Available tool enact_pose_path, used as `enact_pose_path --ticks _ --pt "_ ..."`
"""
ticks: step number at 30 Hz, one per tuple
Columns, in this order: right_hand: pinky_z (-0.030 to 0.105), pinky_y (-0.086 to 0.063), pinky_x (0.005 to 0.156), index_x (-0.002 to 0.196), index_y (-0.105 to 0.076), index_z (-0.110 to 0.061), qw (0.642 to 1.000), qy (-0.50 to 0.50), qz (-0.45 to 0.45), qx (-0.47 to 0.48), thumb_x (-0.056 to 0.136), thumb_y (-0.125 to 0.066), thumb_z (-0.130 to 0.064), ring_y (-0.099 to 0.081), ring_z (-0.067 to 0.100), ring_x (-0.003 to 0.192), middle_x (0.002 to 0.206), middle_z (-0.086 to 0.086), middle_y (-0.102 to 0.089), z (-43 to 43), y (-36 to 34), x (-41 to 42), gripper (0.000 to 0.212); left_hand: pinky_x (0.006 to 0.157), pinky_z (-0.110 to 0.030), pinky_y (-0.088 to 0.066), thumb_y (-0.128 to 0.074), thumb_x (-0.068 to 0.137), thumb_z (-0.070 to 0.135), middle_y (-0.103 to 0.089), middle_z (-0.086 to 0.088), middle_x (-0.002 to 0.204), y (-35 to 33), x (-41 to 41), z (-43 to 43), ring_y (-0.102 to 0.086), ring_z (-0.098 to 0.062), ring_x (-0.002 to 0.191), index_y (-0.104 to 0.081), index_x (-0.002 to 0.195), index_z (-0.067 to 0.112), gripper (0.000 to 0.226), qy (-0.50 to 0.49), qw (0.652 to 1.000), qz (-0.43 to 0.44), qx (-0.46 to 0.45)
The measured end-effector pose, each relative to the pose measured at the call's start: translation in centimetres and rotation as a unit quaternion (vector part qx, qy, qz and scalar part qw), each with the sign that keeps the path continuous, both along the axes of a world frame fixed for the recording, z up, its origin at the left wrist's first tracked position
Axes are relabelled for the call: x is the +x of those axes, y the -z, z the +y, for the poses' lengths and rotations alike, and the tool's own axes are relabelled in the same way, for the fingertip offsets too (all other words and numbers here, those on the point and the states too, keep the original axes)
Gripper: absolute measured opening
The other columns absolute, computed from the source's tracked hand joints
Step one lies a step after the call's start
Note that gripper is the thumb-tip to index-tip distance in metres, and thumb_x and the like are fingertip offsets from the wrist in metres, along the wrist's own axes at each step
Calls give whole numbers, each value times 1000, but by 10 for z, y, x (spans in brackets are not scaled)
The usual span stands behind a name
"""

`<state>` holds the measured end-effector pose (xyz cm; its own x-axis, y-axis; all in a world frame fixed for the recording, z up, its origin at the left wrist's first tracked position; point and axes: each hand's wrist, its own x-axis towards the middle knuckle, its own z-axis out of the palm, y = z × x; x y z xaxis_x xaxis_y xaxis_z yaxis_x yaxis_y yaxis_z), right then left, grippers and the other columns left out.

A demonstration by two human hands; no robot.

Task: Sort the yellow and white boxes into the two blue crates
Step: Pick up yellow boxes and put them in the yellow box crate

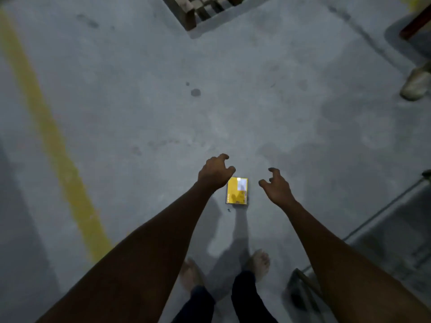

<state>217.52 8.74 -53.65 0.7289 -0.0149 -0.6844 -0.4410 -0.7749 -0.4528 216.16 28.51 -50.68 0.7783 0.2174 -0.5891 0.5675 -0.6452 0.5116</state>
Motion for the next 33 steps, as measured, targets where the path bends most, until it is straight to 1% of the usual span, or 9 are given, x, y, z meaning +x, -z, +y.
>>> enact_pose_path --ticks 8,13,16,18,23,25,27,29,33 --pt "44 -44 103 141 -43 -14 985 142 99 24 91 -55 -34 -49 31 125 139 14 -50 10 271 -14 55 102 -33 -36 -54 85 44 -54 -21 134 286 -6 -33 -45 -34 131 -44 134 1 66 -110 985 117 -65" --pt "39 -37 104 147 -31 -9 979 175 93 43 92 -56 -28 -45 34 130 145 17 -44 18 354 -28 63 105 -42 -40 -58 88 34 -47 -22 137 370 -20 -64 -48 -37 125 -44 133 2 58 -209 955 169 -126" --pt "43 -44 101 142 -38 -14 969 201 104 102 68 -60 -48 -54 32 120 135 13 -54 23 379 -34 84 106 -45 -40 -58 85 37 -45 -21 139 394 -26 -72 -47 -37 126 -38 138 2 67 -246 936 188 -167" --pt "47 -45 100 139 -42 -18 961 224 104 125 53 -56 -58 -55 31 118 131 12 -56 21 396 -35 96 107 -44 -40 -58 80 43 -45 -20 140 396 -26 -74 -47 -36 127 -36 140 2 76 -256 930 192 -182" --pt "43 -47 97 143 -38 -18 972 201 104 69 90 -50 -35 -49 37 116 135 18 -37 35 350 -31 56 100 -41 -46 -52 67 45 -43 -22 129 361 -16 -54 -53 -36 117 -52 128 5 73 -239 951 130 -148" --pt "46 -55 82 132 -50 -24 967 210 117 90 83 -45 -40 -57 35 106 130 18 -46 46 316 -33 52 94 -45 -51 -54 72 38 -37 -22 130 324 -10 -46 -55 -35 112 -50 125 9 60 -223 960 85 -144" --pt "38 -57 60 108 -62 -24 950 253 131 127 68 -44 -45 -65 33 93 118 19 -58 56 278 -36 49 98 -38 -46 -56 78 34 -39 -23 130 278 -6 -40 -50 -33 117 -48 125 9 54 -187 972 63 -127" --pt "34 -55 55 97 -65 -24 941 272 125 155 63 -47 -49 -68 31 90 114 17 -62 64 224 -42 45 96 -34 -40 -60 83 30 -44 -23 128 223 -4 -33 -47 -31 120 -48 126 9 50 -179 977 44 -108" --pt "38 -59 69 131 -55 -27 970 165 41 174 65 -70 -53 -68 23 91 127 9 -55 78 93 -53 72 90 -33 -43 -65 84 27 -52 -21 124 92 -15 -4 -55 -31 112 -55 120 6 42 -204 975 -4 -86"
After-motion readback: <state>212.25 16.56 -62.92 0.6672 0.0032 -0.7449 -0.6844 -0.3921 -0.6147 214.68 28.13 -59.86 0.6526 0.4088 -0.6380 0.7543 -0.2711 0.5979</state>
